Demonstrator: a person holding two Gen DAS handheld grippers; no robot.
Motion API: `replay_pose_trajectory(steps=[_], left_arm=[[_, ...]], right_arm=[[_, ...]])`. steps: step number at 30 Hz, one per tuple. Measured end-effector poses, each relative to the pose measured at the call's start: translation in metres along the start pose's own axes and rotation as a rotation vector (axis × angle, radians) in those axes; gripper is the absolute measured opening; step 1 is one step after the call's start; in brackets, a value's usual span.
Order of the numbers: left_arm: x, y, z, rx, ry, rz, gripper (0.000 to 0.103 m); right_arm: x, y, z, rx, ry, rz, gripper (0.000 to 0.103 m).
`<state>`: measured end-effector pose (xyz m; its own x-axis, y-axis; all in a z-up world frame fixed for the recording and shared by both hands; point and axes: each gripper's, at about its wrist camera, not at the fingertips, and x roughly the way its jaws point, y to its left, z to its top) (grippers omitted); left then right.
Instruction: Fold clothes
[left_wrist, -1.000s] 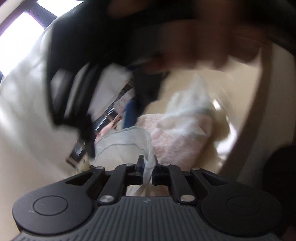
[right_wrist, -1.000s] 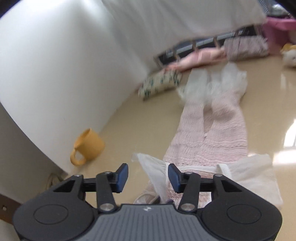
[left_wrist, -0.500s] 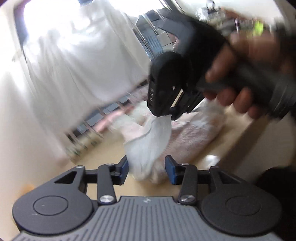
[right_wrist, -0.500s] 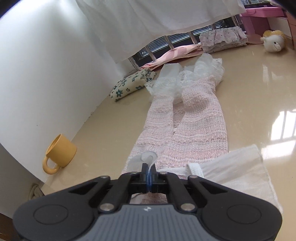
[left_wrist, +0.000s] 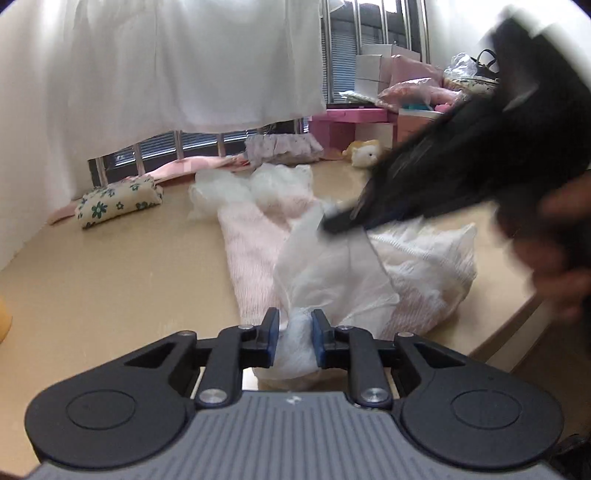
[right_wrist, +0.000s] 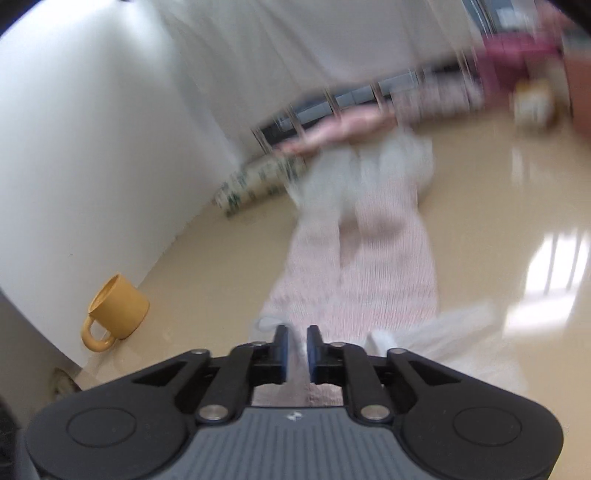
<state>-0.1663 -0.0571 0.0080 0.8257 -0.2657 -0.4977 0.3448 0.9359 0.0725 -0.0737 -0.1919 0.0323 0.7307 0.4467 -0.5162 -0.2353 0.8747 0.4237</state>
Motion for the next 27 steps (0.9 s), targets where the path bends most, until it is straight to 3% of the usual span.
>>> replay_pose_trajectory(steps=[2, 7, 10, 12, 16, 18, 19, 22, 25, 27], left_arm=[[0.002, 0.001, -0.008, -0.006, -0.001, 0.008, 0.020], [0.006, 0.003, -0.011, -0.032, -0.006, 0.021, 0.021], [0.006, 0.013, -0.011, -0.109, -0.016, 0.021, 0.021], [0.005, 0.020, -0.012, -0.168, -0.026, 0.020, 0.027], [-0.021, 0.036, -0.007, -0.283, -0.142, -0.117, 0.040], [-0.012, 0.036, 0.001, -0.296, -0.150, -0.135, 0.047], [-0.008, 0.036, 0.006, -0.302, -0.154, -0.145, 0.044], [0.010, 0.030, 0.013, -0.292, -0.124, -0.148, 0.016], [0.029, 0.022, 0.010, -0.258, -0.060, -0.140, 0.015], [0.033, 0.021, 0.006, -0.251, -0.042, -0.144, 0.016]], right_arm=[[-0.019, 0.015, -0.002, -0.093, -0.056, 0.003, 0.002], [-0.001, 0.044, -0.012, -0.208, -0.042, 0.086, 0.001], [0.033, 0.020, -0.007, -0.074, -0.010, -0.013, 0.001], [0.044, -0.005, -0.005, 0.042, 0.011, -0.055, 0.001], [0.044, -0.025, -0.013, 0.092, 0.015, -0.010, 0.001], [0.045, -0.027, -0.014, 0.101, 0.012, -0.010, 0.000], [0.045, -0.027, -0.014, 0.107, 0.011, -0.009, 0.000], [0.030, -0.027, -0.009, 0.132, -0.016, 0.001, 0.009], [-0.020, -0.031, -0.010, 0.118, -0.132, -0.024, 0.011], [-0.052, -0.044, -0.018, 0.110, -0.188, -0.109, 0.035]])
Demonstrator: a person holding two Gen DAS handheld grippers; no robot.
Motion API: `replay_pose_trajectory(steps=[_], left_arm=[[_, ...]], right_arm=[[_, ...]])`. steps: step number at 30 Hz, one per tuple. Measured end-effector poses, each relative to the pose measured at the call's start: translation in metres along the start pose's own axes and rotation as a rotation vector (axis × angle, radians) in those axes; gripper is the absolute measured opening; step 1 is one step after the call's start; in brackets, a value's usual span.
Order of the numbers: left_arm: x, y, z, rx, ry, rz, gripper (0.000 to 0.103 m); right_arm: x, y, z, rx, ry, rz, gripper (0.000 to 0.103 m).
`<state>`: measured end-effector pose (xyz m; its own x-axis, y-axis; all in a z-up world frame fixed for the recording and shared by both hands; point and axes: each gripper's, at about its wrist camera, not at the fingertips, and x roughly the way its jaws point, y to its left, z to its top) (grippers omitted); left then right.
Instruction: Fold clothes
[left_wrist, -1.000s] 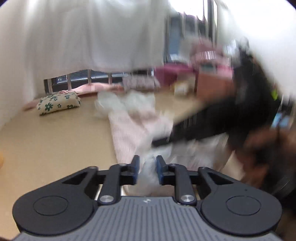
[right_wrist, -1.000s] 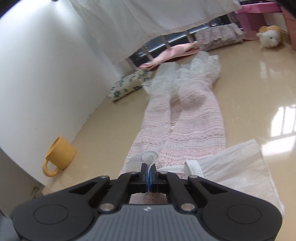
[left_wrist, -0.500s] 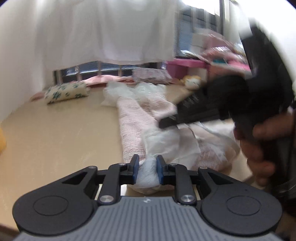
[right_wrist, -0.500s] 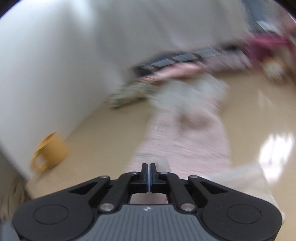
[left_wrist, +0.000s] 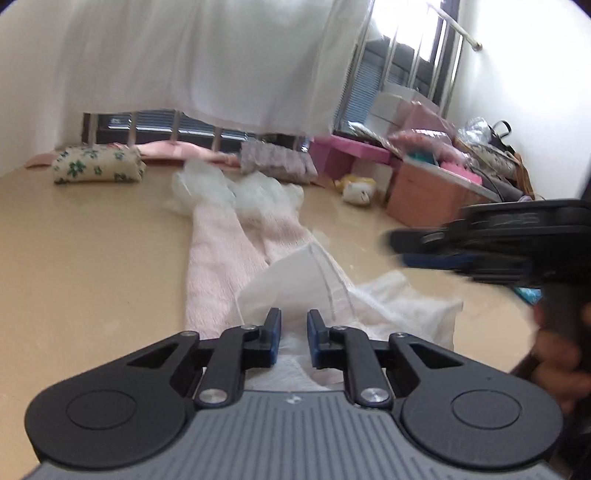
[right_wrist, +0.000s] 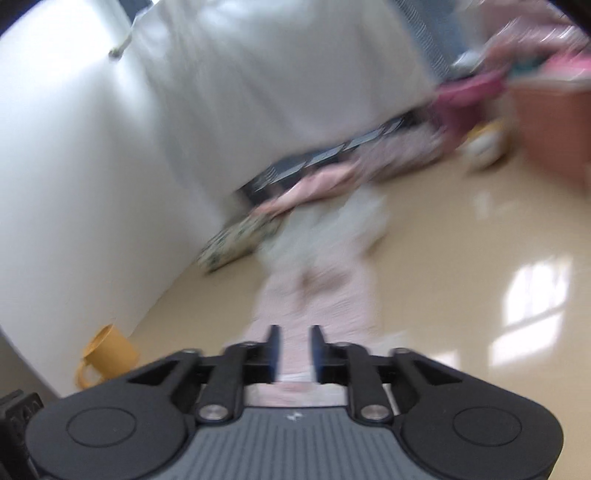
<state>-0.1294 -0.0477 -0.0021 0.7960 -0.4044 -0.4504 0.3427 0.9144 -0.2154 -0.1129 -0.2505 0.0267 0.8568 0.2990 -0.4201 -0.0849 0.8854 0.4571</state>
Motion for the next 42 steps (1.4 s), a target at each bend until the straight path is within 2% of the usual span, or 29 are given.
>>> replay_pose_trajectory(steps=[2, 3, 5, 7, 8, 9, 11, 14, 16, 19, 22, 24, 26, 28, 29, 31, 33, 36, 37, 39, 40, 41, 42], left_arm=[[0.002, 0.000, -0.003, 0.006, 0.006, 0.002, 0.016], [0.003, 0.000, -0.004, 0.007, 0.009, 0.001, 0.016], [0.004, 0.002, -0.002, 0.001, 0.017, -0.003, 0.016], [0.006, 0.003, 0.000, -0.005, 0.025, -0.006, 0.016], [0.007, 0.003, 0.001, -0.004, 0.031, -0.005, 0.016], [0.008, 0.003, 0.002, -0.002, 0.036, -0.003, 0.017], [0.008, 0.002, 0.004, 0.001, 0.042, -0.003, 0.017], [0.008, 0.004, 0.004, -0.010, 0.048, -0.015, 0.019], [0.008, 0.004, 0.002, -0.014, 0.044, -0.017, 0.019], [0.006, 0.009, 0.001, -0.052, 0.035, -0.030, 0.020], [0.003, 0.016, -0.003, -0.094, 0.014, -0.073, 0.036], [0.003, 0.020, -0.006, -0.106, 0.012, -0.100, 0.037], [0.001, 0.020, -0.006, -0.091, 0.008, -0.103, 0.037], [-0.009, 0.025, -0.005, -0.134, -0.003, -0.119, 0.038], [-0.015, 0.030, -0.005, -0.168, -0.017, -0.130, 0.043], [-0.027, 0.042, 0.000, -0.243, -0.058, -0.145, 0.043], [-0.028, 0.050, 0.011, -0.265, -0.065, -0.179, 0.043], [-0.010, 0.044, 0.032, -0.221, -0.026, -0.242, 0.044], [0.000, 0.041, 0.036, -0.200, 0.009, -0.263, 0.044], [0.019, 0.035, 0.039, -0.159, 0.071, -0.207, 0.043], [0.026, 0.035, 0.038, -0.158, 0.087, -0.165, 0.032], [0.030, 0.039, 0.037, -0.178, 0.098, -0.149, 0.016], [0.034, 0.044, 0.035, -0.204, 0.106, -0.141, 0.015]], right_arm=[[-0.015, -0.023, -0.004, 0.019, -0.017, -0.070, 0.046], [-0.016, -0.036, -0.005, 0.052, 0.004, -0.073, 0.046], [-0.010, -0.053, -0.007, 0.147, 0.053, -0.037, 0.046], [-0.001, -0.061, -0.009, 0.227, 0.070, 0.061, 0.043], [0.003, -0.060, -0.010, 0.252, 0.073, 0.087, 0.026], [0.004, -0.053, -0.011, 0.224, 0.063, 0.101, 0.001], [0.006, -0.035, -0.011, 0.159, 0.044, 0.130, 0.001], [0.004, 0.011, -0.014, -0.027, 0.003, 0.184, 0.001], [0.012, 0.032, -0.017, -0.093, 0.031, 0.232, 0.001], [0.030, 0.041, -0.023, -0.077, 0.089, 0.283, 0.001], [0.040, 0.035, -0.028, -0.021, 0.135, 0.299, 0.001], [0.044, 0.026, -0.031, 0.032, 0.141, 0.320, 0.001], [0.047, 0.017, -0.031, 0.068, 0.143, 0.310, 0.001], [0.051, 0.016, -0.032, 0.056, 0.152, 0.275, 0.004], [0.051, 0.018, -0.033, 0.035, 0.156, 0.257, 0.004], [0.053, 0.025, -0.036, -0.029, 0.174, 0.227, 0.004], [0.057, 0.032, -0.042, -0.089, 0.186, 0.203, 0.004], [0.060, 0.045, -0.051, -0.177, 0.180, 0.167, 0.003], [0.059, 0.049, -0.053, -0.204, 0.175, 0.153, 0.003], [0.058, 0.057, -0.054, -0.242, 0.170, 0.124, 0.003], [0.056, 0.060, -0.056, -0.264, 0.164, 0.112, 0.003], [0.053, 0.063, -0.057, -0.287, 0.159, 0.101, 0.005], [0.046, 0.066, -0.059, -0.312, 0.153, 0.095, 0.008]])
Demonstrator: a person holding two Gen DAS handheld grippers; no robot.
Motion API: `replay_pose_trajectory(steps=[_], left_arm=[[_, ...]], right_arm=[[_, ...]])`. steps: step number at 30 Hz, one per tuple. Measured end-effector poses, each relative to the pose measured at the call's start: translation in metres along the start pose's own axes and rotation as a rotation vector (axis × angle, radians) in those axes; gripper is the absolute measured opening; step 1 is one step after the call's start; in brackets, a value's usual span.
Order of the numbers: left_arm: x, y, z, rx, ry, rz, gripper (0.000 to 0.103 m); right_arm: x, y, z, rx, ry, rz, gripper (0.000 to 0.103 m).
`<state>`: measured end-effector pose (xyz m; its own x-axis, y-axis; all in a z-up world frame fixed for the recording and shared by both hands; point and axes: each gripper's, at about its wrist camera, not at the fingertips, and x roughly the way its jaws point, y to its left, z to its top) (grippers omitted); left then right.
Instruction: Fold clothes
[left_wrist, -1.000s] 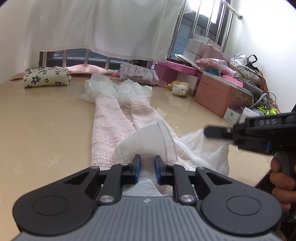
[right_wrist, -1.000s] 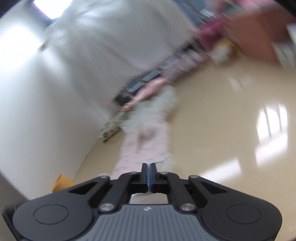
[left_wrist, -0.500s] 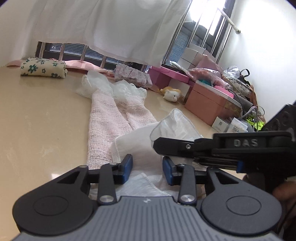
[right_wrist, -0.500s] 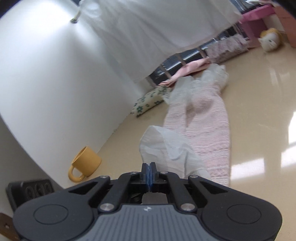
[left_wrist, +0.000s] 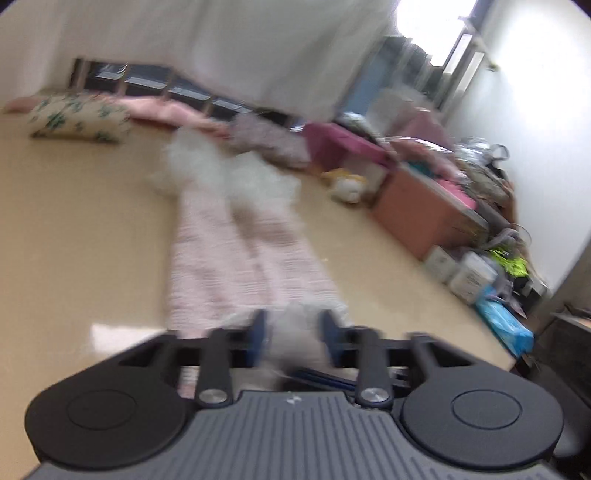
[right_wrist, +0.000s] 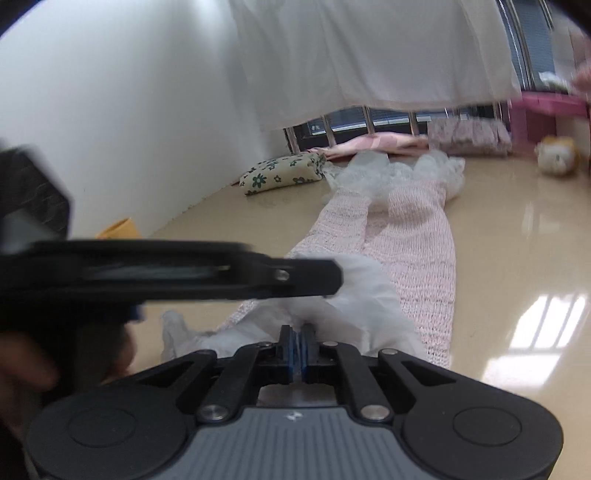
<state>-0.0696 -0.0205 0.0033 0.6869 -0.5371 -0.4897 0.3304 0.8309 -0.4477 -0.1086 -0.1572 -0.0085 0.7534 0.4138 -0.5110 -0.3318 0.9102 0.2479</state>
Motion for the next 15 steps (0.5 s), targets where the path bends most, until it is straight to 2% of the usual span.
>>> replay_pose_trajectory(steps=[2, 3, 5, 7, 8, 9, 12, 15], left_arm=[[0.003, 0.013, -0.002, -0.064, 0.002, -0.024, 0.015], [0.003, 0.017, -0.004, -0.073, -0.002, -0.037, 0.015], [0.004, 0.024, -0.007, -0.091, -0.007, -0.060, 0.015], [0.005, 0.027, -0.007, -0.108, -0.006, -0.067, 0.015], [0.005, 0.028, -0.007, -0.117, -0.006, -0.071, 0.015], [0.005, 0.029, -0.007, -0.124, -0.006, -0.072, 0.015], [0.004, 0.027, -0.007, -0.131, -0.010, -0.065, 0.015], [0.004, 0.026, -0.008, -0.150, -0.016, -0.062, 0.015]], right_arm=[[-0.023, 0.005, -0.003, -0.030, -0.019, 0.016, 0.015], [-0.040, 0.002, -0.004, -0.007, -0.055, 0.049, 0.019], [-0.073, -0.020, -0.003, 0.128, -0.157, 0.112, 0.025], [-0.089, -0.043, 0.000, 0.267, -0.236, 0.124, 0.022], [-0.085, -0.053, 0.002, 0.311, -0.248, 0.097, 0.008], [-0.080, -0.061, 0.003, 0.351, -0.253, 0.081, 0.004], [-0.047, -0.074, 0.002, 0.428, -0.212, 0.115, 0.004], [-0.030, -0.059, -0.001, 0.379, -0.154, 0.171, 0.004]])
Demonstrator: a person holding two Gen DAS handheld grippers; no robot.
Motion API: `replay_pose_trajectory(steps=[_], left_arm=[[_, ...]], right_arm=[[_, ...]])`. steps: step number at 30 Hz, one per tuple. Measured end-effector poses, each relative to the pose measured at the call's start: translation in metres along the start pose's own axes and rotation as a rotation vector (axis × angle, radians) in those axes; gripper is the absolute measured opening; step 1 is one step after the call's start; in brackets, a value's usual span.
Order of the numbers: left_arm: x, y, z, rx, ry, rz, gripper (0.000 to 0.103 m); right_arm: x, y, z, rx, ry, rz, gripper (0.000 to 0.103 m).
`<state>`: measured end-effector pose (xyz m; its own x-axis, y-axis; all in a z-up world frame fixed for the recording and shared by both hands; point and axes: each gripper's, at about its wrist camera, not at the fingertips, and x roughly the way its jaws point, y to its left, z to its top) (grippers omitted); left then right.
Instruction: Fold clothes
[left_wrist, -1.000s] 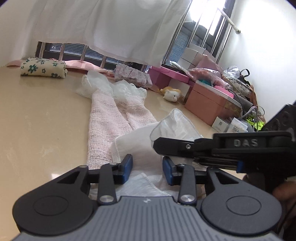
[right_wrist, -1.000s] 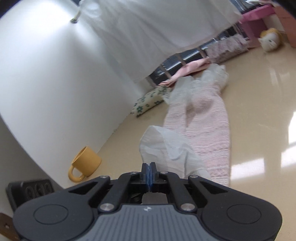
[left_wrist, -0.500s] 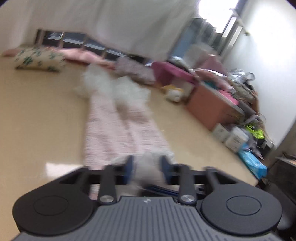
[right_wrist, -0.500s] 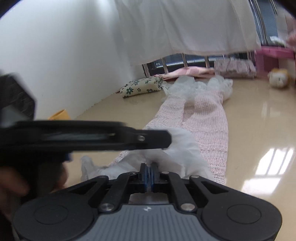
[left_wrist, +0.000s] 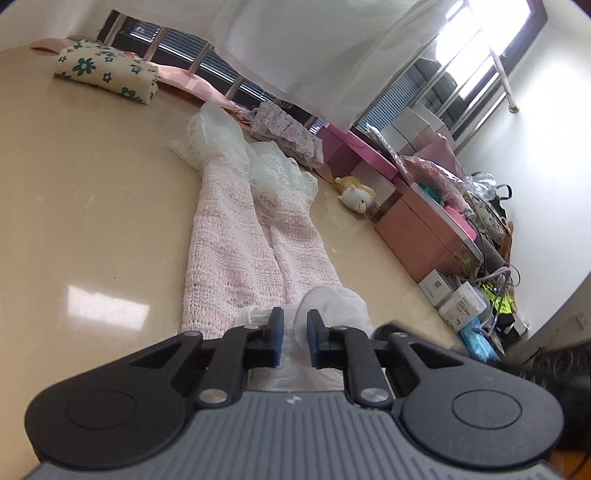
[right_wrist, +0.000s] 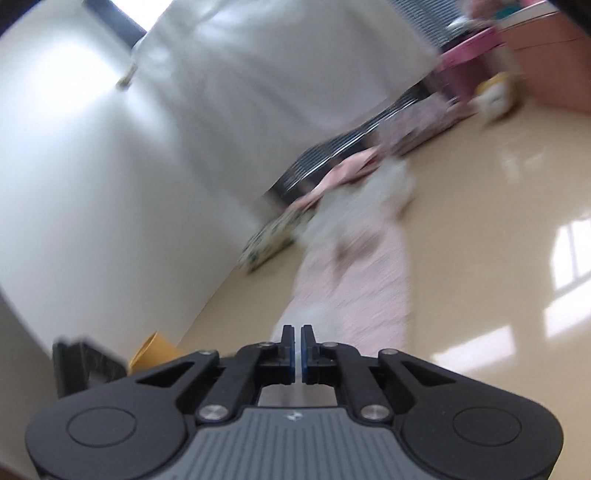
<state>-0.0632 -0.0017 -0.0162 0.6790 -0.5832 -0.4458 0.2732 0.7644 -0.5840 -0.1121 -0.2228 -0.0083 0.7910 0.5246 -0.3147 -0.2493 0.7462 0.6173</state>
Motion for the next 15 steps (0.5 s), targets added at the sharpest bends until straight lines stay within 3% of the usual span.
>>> replay_pose_trajectory(steps=[3, 5, 7, 9, 12, 13, 15], left_arm=[[-0.002, 0.001, -0.002, -0.001, -0.013, -0.038, 0.024], [-0.005, 0.001, -0.004, 0.003, -0.024, -0.060, 0.043], [-0.015, -0.004, -0.003, 0.038, -0.047, -0.058, 0.048], [-0.026, -0.015, -0.002, 0.104, -0.076, -0.039, 0.048], [-0.006, -0.025, -0.002, 0.184, -0.019, 0.028, 0.048], [0.001, -0.025, -0.001, 0.185, -0.005, 0.044, 0.040], [0.004, -0.014, 0.003, 0.090, -0.014, 0.051, 0.030]], right_arm=[[0.008, 0.026, -0.021, -0.194, 0.036, -0.100, 0.004], [0.014, 0.031, -0.032, -0.234, 0.055, -0.156, 0.004], [0.014, 0.032, -0.037, -0.259, 0.044, -0.172, 0.000], [0.013, 0.034, -0.040, -0.281, 0.043, -0.175, 0.000], [0.015, 0.037, -0.042, -0.311, 0.046, -0.165, 0.000], [0.015, 0.039, -0.042, -0.323, 0.048, -0.171, 0.000], [0.015, 0.042, -0.043, -0.347, 0.053, -0.183, 0.000]])
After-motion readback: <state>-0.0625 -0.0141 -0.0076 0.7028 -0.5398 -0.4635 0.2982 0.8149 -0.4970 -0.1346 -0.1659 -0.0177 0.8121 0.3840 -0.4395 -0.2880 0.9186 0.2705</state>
